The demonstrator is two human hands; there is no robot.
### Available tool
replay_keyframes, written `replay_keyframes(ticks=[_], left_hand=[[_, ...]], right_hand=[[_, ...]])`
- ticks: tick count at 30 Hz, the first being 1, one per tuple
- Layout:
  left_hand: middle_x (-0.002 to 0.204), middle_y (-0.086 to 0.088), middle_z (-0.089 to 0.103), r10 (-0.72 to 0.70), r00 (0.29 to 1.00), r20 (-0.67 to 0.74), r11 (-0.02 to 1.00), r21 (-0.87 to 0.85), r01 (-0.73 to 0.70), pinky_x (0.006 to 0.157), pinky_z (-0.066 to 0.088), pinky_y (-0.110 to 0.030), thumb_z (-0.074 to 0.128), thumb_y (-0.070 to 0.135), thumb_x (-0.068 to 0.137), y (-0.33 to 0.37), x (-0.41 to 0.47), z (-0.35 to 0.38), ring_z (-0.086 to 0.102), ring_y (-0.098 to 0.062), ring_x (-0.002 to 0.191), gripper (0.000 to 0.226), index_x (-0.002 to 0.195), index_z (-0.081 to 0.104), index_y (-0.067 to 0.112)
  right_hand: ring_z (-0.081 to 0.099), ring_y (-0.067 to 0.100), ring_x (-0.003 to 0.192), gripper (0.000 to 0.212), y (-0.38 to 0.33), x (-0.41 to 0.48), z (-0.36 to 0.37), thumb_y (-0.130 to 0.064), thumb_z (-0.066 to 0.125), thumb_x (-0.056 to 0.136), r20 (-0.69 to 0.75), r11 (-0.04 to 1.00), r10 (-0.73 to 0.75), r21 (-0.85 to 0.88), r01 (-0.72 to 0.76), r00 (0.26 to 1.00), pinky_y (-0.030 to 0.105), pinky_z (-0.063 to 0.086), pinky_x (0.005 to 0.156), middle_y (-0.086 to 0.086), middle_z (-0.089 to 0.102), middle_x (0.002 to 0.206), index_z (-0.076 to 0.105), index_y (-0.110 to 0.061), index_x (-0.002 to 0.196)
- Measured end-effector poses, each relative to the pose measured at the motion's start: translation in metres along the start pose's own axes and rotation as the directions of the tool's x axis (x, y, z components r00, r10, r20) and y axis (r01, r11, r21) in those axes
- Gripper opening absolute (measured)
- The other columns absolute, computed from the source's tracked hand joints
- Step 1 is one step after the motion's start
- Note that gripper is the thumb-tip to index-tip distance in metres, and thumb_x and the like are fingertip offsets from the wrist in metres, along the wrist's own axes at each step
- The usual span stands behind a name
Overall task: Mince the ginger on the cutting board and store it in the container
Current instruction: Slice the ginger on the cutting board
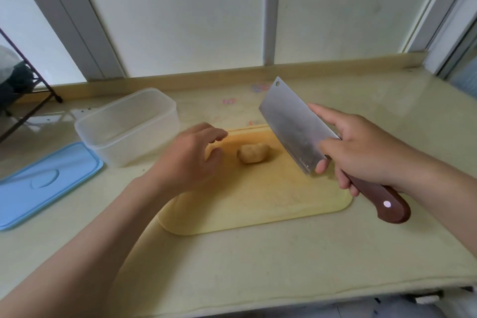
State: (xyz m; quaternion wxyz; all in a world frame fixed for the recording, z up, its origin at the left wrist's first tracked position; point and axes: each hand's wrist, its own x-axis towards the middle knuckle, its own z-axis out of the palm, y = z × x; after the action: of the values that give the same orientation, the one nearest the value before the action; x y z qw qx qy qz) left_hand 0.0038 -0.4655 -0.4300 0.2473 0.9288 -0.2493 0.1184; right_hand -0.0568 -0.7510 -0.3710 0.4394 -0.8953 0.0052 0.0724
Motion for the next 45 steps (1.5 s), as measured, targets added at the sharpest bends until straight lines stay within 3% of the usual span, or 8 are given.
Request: replay_keyframes(ticks=[4,8,14,26,31,34,39,45], left_hand=[[0.120,0.003,0.063,-0.112,0.991,0.072,0.994,0.021,0.111,0.092,0.050,-0.029,0.063,0.011,0.091,-0.018,0.000,-0.004,0.061,-0.016,0.103,0.039,0.129,0.065,0.016],[0.114,0.004,0.065,-0.072,0.995,0.074,0.997,0.011,0.071,0.083,0.043,-0.019,0.068,0.017,0.089,-0.018,0.006,0.000,0.056,-0.010,0.088,0.034,0.123,0.070,0.016],[0.094,0.003,0.063,0.036,0.996,0.080,0.998,0.045,-0.039,0.075,0.043,-0.027,0.072,0.014,0.090,-0.020,0.009,0.000,0.049,-0.003,0.068,0.010,0.096,0.079,0.017],[0.101,-0.002,0.058,-0.220,0.974,-0.057,0.949,0.218,0.228,0.079,0.045,-0.034,0.066,0.012,0.086,-0.023,0.001,-0.018,0.056,-0.024,0.093,0.015,0.101,0.069,0.012],[0.111,0.004,0.064,-0.087,0.990,0.108,0.995,-0.045,0.093,0.084,0.052,-0.030,0.058,0.029,0.098,0.031,0.010,-0.004,0.061,-0.012,0.095,0.028,0.122,0.068,0.017],[0.109,0.002,0.062,-0.057,0.976,0.211,0.996,-0.051,0.069,0.087,0.049,-0.032,0.054,0.032,0.101,0.043,0.020,0.010,0.060,-0.016,0.096,0.025,0.112,0.071,0.017],[0.100,0.009,0.061,0.046,0.992,0.120,0.977,-0.213,-0.019,0.081,0.054,-0.030,0.074,0.019,0.088,0.040,0.014,0.014,0.062,-0.007,0.086,0.012,0.098,0.075,0.024],[0.092,0.003,0.068,0.316,0.947,0.056,0.938,-0.172,-0.302,0.072,0.053,-0.033,0.074,0.009,0.083,0.039,0.011,0.015,0.064,-0.012,0.075,0.017,0.099,0.076,0.012]], right_hand=[[0.058,0.023,0.045,0.084,0.001,0.000,0.003,-0.002,0.039,0.097,-0.007,1.000,0.008,0.003,-0.008,1.000,0.038,0.056,0.045,0.005,0.067,0.055,0.028,-0.067,0.148],[0.056,0.018,0.040,0.084,0.000,0.001,0.006,-0.002,0.038,0.096,-0.010,1.000,0.008,-0.013,-0.008,1.000,0.034,0.053,0.044,0.019,0.071,0.078,0.028,-0.064,0.151],[0.055,0.019,0.040,0.084,0.003,0.002,0.007,-0.002,0.038,0.096,-0.007,1.000,0.014,-0.016,-0.014,1.000,0.034,0.053,0.044,0.016,0.071,0.081,0.023,-0.064,0.151],[0.055,0.020,0.041,0.083,0.011,0.002,0.005,-0.002,0.039,0.096,-0.014,1.000,0.027,0.011,-0.027,1.000,0.035,0.054,0.044,0.014,0.071,0.076,0.024,-0.057,0.157],[0.056,0.020,0.042,0.082,0.011,0.002,0.005,-0.003,0.040,0.097,-0.016,0.999,0.031,0.016,-0.031,0.999,0.035,0.054,0.045,0.013,0.071,0.077,0.024,-0.054,0.159],[0.056,0.020,0.042,0.082,0.011,-0.001,0.005,-0.004,0.039,0.097,-0.015,1.000,0.028,0.003,-0.028,0.999,0.035,0.054,0.045,0.014,0.071,0.081,0.023,-0.055,0.159],[0.055,0.018,0.039,0.082,0.011,-0.009,-0.001,-0.005,0.039,0.097,-0.017,0.999,0.018,-0.035,-0.018,1.000,0.034,0.053,0.044,0.014,0.070,0.081,0.023,-0.060,0.156],[0.059,0.017,0.040,0.081,0.002,-0.012,0.004,-0.009,0.039,0.098,0.017,0.991,0.005,-0.133,-0.003,1.000,0.035,0.056,0.044,0.009,0.071,0.085,0.019,-0.062,0.156]])
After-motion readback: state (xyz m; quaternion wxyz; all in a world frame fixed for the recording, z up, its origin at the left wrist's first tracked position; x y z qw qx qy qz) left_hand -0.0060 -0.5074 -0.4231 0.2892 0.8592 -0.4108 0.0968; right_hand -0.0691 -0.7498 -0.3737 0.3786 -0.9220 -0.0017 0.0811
